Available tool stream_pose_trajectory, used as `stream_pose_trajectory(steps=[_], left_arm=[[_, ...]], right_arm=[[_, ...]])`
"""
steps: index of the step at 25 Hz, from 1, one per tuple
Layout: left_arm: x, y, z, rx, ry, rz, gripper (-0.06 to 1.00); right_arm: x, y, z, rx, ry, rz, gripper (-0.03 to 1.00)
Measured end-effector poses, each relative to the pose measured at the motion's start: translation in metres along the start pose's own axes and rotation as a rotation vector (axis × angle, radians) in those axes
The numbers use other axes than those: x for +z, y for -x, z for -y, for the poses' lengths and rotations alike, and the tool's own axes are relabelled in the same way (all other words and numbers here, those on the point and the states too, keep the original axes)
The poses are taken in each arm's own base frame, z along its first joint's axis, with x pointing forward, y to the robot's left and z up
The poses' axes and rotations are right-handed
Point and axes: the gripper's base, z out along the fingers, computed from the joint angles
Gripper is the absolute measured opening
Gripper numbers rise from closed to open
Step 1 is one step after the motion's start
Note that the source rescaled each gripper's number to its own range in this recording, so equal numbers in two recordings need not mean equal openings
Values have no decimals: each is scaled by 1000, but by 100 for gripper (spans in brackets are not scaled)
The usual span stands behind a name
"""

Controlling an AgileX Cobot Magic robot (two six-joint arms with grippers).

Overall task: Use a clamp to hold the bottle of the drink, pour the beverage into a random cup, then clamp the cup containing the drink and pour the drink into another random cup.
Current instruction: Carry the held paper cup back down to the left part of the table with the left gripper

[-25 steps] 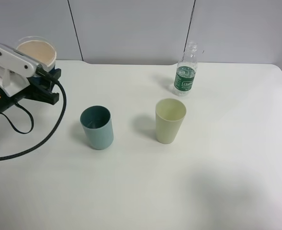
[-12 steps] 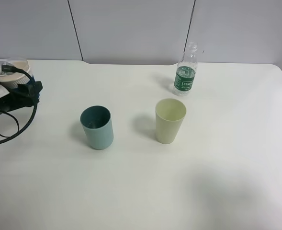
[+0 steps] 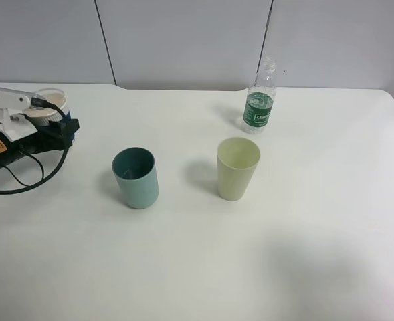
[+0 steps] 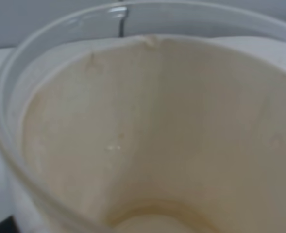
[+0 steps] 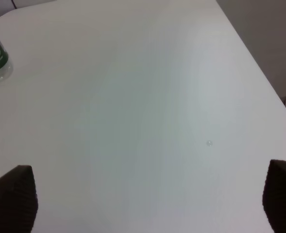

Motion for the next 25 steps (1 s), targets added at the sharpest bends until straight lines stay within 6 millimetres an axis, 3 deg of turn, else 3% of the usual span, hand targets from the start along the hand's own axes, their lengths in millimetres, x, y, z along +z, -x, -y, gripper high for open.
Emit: stream_pose_trajectory(steps=[16,25], left_arm=[[52,-13,1,173,-366,-3,3],[64,-25,2,115,-486,-47,3]], right_arm=[[0,0,0,0,0,0,84],[0,0,0,0,0,0,84]])
